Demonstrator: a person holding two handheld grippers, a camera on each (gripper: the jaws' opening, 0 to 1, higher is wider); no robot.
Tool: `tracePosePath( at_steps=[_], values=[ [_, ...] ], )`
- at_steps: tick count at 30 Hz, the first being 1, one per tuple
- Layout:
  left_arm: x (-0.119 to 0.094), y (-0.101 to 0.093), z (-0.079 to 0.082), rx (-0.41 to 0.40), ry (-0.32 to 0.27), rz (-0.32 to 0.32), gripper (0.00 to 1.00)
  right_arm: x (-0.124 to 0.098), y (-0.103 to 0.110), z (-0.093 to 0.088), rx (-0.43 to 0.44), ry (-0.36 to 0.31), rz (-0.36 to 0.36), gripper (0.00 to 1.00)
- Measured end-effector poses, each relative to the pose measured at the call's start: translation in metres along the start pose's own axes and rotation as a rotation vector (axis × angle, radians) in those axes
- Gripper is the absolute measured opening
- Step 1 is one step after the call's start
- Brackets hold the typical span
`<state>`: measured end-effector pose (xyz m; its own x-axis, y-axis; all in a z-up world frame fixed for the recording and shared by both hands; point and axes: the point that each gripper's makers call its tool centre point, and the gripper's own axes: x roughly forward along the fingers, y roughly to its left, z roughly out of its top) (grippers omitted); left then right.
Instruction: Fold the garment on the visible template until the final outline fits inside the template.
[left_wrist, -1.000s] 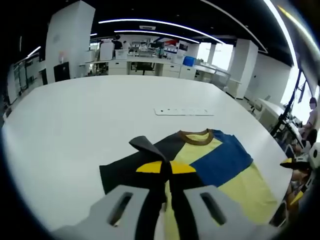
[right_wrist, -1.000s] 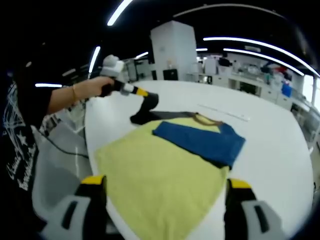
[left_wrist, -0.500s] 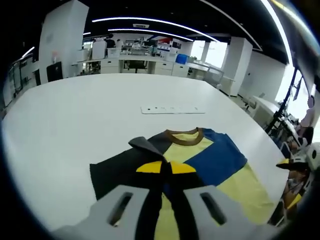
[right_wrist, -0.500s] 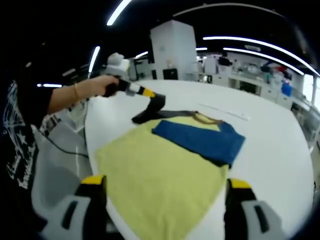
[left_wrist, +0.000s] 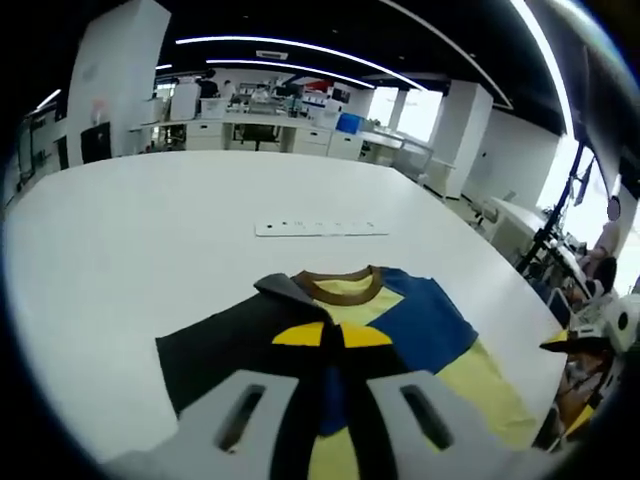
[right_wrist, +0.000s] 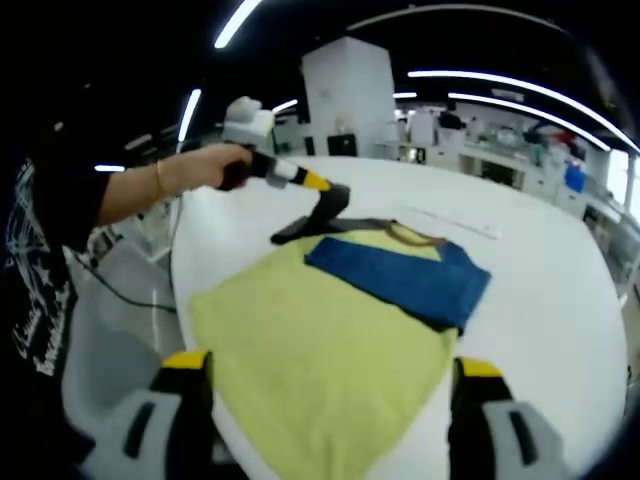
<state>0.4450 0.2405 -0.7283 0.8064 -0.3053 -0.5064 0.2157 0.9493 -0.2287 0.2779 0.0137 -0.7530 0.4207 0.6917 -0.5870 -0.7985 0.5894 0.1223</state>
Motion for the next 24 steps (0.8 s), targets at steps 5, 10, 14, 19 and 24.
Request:
tracePosePath(
  at_steps=[5, 10, 14, 19, 24],
  values=[
    [0.005, -0.011, 0.000, 0.002, -0.003, -0.025, 0.00, 0.000, -0.001, 0.002, 0.000, -0.003, 0.000, 0.99],
    [0.011, -0.026, 0.004, 0.004, -0.012, -0.060, 0.00, 0.002, 0.000, 0.002, -0.004, 0.005, -0.001, 0.99],
    [0.016, -0.034, 0.007, -0.005, -0.016, -0.082, 0.01, 0.002, 0.002, 0.002, -0.007, 0.006, 0.001, 0.99],
    [0.021, -0.049, 0.009, 0.000, -0.034, -0.122, 0.00, 0.003, 0.003, 0.003, -0.012, 0.011, 0.003, 0.99],
    [0.025, -0.061, 0.008, 0.009, -0.036, -0.144, 0.01, 0.004, 0.002, 0.004, -0.010, 0.009, -0.002, 0.99]
  ],
)
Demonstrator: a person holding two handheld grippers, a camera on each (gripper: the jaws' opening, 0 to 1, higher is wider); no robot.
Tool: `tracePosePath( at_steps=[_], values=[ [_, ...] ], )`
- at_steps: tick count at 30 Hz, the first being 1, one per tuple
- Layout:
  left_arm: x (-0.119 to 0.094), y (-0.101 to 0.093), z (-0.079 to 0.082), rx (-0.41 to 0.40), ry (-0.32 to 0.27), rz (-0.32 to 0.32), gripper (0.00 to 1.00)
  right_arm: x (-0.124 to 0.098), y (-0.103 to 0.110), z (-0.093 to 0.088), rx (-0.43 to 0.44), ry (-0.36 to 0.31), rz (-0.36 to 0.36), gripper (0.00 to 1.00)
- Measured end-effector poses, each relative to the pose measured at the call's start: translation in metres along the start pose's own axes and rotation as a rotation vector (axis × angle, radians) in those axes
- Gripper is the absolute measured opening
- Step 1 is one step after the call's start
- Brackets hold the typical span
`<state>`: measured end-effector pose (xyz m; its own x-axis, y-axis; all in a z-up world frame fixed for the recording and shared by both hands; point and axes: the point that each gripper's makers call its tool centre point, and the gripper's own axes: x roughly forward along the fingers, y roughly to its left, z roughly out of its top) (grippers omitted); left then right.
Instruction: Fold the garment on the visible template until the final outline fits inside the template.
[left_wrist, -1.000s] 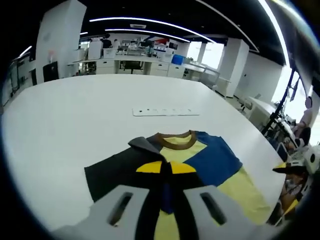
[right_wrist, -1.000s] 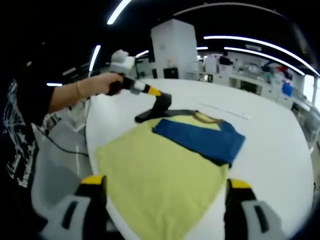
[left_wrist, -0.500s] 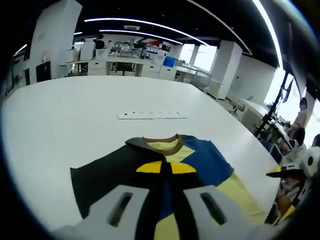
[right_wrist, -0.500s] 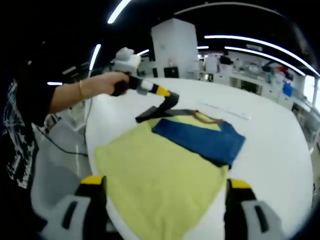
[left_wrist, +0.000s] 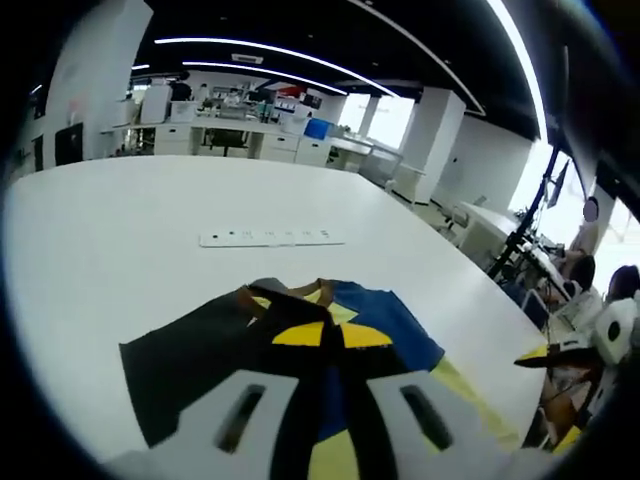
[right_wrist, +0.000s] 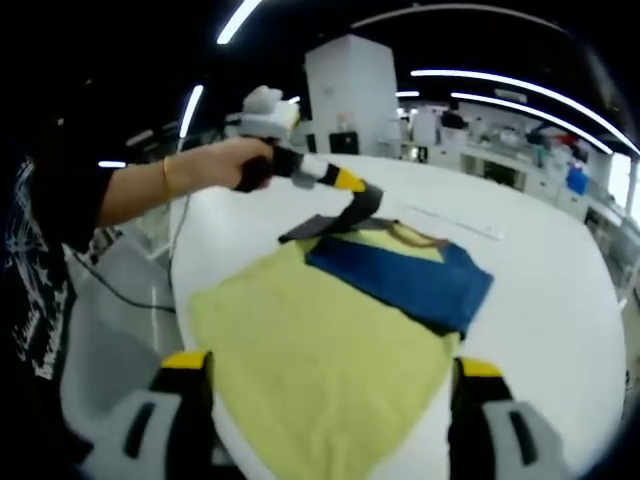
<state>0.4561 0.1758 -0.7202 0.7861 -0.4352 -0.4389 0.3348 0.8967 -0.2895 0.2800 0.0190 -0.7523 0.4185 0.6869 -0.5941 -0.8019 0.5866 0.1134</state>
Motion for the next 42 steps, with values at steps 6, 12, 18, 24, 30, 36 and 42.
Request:
tracePosePath(
  at_steps=[6, 12, 18, 24, 30, 36, 42],
  values=[
    [0.005, -0.013, 0.000, 0.005, 0.001, -0.030, 0.01, 0.001, 0.000, 0.002, -0.002, -0.003, 0.002, 0.99],
    [0.016, -0.025, -0.002, 0.013, 0.006, -0.058, 0.01, 0.001, -0.002, -0.002, -0.002, 0.011, -0.001, 0.99],
    [0.026, -0.031, -0.009, 0.028, 0.032, -0.067, 0.01, 0.000, -0.004, -0.004, -0.009, 0.009, -0.008, 0.99],
    [0.030, -0.039, -0.010, 0.042, 0.021, -0.082, 0.01, 0.004, -0.002, -0.005, -0.013, 0.008, 0.001, 0.99],
    [0.042, -0.048, -0.010, 0.046, 0.017, -0.109, 0.01, 0.006, -0.001, -0.004, -0.010, 0.004, 0.001, 0.99],
    [0.050, -0.061, -0.011, 0.065, 0.007, -0.143, 0.01, 0.006, -0.005, -0.007, 0.003, 0.005, -0.011, 0.99],
    [0.060, -0.068, -0.012, 0.088, 0.007, -0.166, 0.00, 0.005, -0.008, -0.010, 0.010, 0.007, -0.016, 0.99]
  ],
)
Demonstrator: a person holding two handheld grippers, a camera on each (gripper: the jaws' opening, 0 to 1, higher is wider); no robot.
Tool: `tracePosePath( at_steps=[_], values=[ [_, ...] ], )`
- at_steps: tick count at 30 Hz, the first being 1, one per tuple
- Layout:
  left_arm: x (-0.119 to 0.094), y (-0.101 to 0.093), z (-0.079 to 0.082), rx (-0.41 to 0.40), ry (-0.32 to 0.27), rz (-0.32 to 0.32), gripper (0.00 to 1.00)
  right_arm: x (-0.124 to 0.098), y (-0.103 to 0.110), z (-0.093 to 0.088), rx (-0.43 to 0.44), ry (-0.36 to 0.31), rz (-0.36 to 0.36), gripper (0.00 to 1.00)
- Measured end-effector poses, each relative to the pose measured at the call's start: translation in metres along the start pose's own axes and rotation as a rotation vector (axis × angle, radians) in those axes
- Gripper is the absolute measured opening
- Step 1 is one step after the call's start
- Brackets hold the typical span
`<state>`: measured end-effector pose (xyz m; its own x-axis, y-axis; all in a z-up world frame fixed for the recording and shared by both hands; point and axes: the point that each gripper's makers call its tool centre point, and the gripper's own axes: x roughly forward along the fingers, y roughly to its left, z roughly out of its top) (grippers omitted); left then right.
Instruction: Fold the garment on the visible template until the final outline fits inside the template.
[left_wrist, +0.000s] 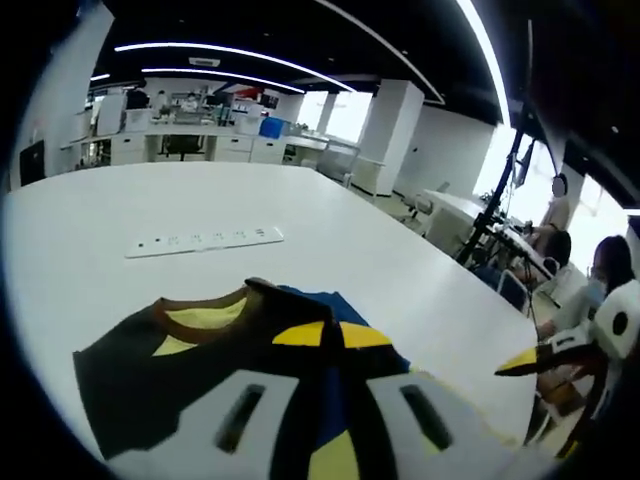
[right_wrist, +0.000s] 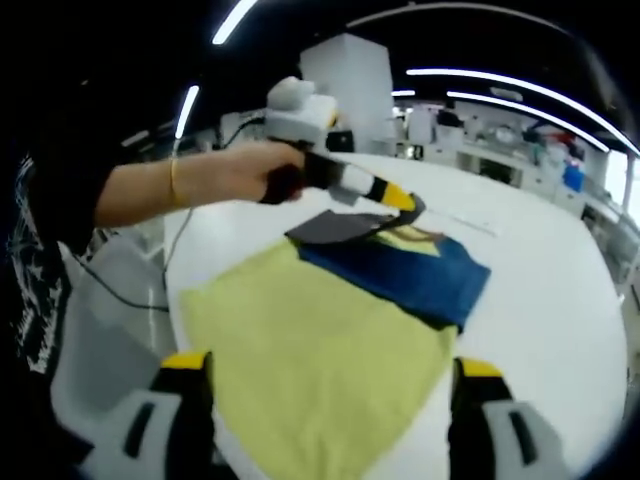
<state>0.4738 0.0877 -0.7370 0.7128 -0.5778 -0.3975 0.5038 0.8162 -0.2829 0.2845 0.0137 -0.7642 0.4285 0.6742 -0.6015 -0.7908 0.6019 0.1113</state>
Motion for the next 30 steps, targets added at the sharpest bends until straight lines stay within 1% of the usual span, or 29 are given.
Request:
tracePosePath(
  at_steps=[3, 8, 12, 13, 18, 21, 22, 25, 27, 28, 29, 30],
  values=[
    [0.005, -0.006, -0.003, 0.012, 0.004, -0.015, 0.00, 0.000, -0.002, -0.001, 0.009, -0.006, -0.007, 0.99],
    [0.015, -0.018, -0.013, 0.036, 0.023, -0.039, 0.00, 0.001, -0.004, -0.002, 0.027, -0.016, -0.011, 0.99],
    [0.025, -0.020, -0.027, 0.040, 0.052, -0.052, 0.00, 0.002, -0.003, -0.003, 0.033, -0.017, -0.009, 0.99],
    [0.027, -0.021, -0.031, 0.053, 0.062, -0.054, 0.00, 0.002, -0.003, -0.003, 0.035, -0.018, -0.009, 0.99],
    [0.033, -0.024, -0.043, 0.063, 0.083, -0.063, 0.01, 0.004, -0.005, -0.006, 0.044, -0.018, -0.010, 0.99],
    [0.037, -0.030, -0.050, 0.090, 0.097, -0.081, 0.01, 0.004, -0.005, -0.006, 0.048, -0.020, -0.010, 0.99],
    [0.038, -0.032, -0.054, 0.113, 0.104, -0.084, 0.01, 0.004, -0.005, -0.006, 0.048, -0.020, -0.010, 0.99],
    [0.041, -0.037, -0.063, 0.117, 0.126, -0.092, 0.01, 0.005, -0.004, -0.007, 0.048, -0.019, -0.007, 0.99],
    [0.044, -0.040, -0.072, 0.106, 0.155, -0.112, 0.02, 0.005, -0.002, -0.008, 0.048, -0.018, -0.003, 0.99],
    [0.044, -0.042, -0.076, 0.104, 0.166, -0.123, 0.05, 0.005, -0.002, -0.008, 0.049, -0.017, -0.002, 0.99],
    [0.044, -0.043, -0.077, 0.117, 0.168, -0.125, 0.07, 0.005, -0.002, -0.009, 0.048, -0.014, 0.001, 0.99],
    [0.043, -0.043, -0.079, 0.159, 0.173, -0.128, 0.10, 0.005, -0.002, -0.009, 0.046, -0.013, 0.002, 0.99]
  ],
)
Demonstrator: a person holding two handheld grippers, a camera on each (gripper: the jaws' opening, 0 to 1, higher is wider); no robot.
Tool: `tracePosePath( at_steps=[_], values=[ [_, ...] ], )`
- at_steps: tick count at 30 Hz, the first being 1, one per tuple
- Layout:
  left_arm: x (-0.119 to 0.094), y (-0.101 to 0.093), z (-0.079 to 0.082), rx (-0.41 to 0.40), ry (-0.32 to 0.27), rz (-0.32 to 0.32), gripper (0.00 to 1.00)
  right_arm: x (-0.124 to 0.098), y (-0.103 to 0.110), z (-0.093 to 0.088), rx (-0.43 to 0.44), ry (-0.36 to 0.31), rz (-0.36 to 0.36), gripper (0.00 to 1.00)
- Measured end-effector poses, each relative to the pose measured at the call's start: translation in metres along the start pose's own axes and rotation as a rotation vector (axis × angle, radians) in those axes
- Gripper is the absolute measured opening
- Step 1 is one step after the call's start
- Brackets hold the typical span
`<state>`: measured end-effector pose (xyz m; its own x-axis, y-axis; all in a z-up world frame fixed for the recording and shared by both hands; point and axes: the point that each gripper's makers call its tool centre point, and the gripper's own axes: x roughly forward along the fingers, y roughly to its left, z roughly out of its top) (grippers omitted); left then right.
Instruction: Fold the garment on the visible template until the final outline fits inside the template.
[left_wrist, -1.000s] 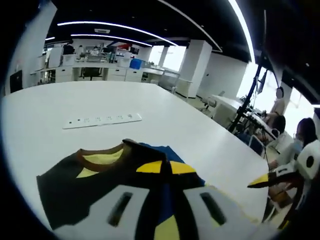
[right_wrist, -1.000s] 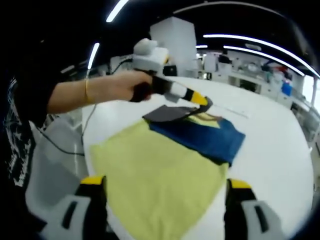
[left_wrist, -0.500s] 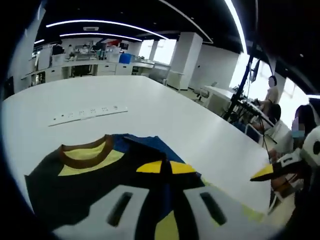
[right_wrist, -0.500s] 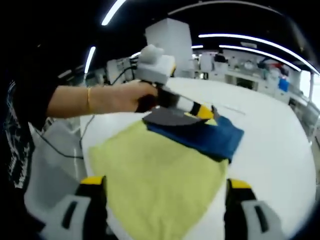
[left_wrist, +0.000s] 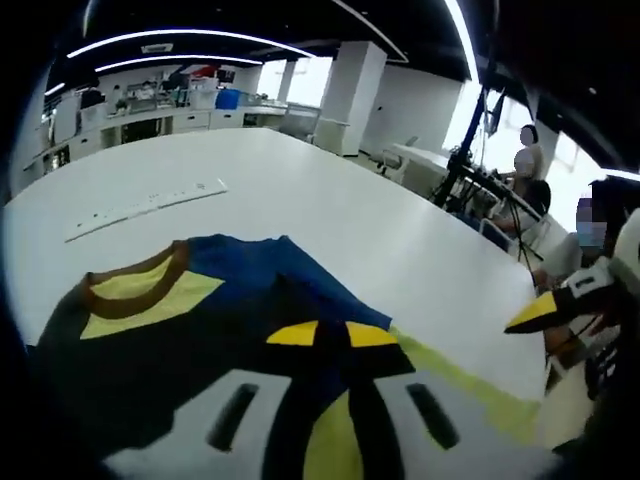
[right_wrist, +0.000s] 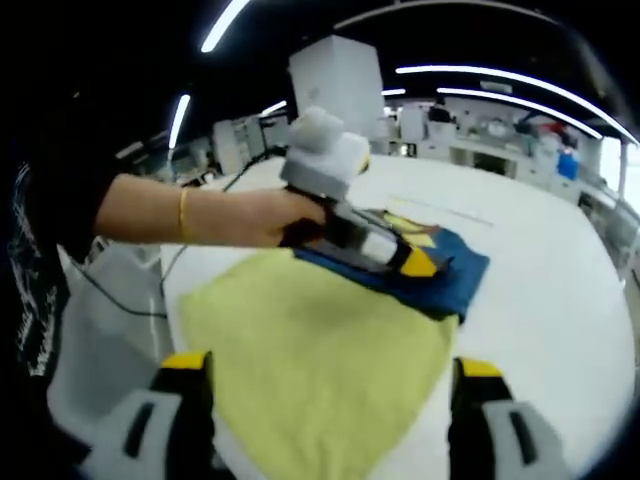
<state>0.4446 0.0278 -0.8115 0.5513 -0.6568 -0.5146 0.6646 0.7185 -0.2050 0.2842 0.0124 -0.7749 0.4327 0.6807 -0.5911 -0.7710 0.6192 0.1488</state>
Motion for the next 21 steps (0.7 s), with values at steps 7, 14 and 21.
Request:
tracePosePath(
  at_steps=[7, 14, 21],
  values=[
    [-0.006, -0.014, 0.004, 0.049, -0.009, -0.039, 0.45, 0.000, -0.001, -0.001, -0.007, 0.007, 0.009, 0.99],
    [-0.030, -0.013, 0.007, 0.089, -0.011, -0.043, 0.77, -0.001, 0.002, -0.001, -0.026, 0.021, 0.046, 0.99],
    [-0.068, 0.002, -0.006, 0.098, -0.007, -0.025, 0.94, -0.006, 0.006, -0.003, -0.047, 0.042, 0.090, 0.99]
  ],
)
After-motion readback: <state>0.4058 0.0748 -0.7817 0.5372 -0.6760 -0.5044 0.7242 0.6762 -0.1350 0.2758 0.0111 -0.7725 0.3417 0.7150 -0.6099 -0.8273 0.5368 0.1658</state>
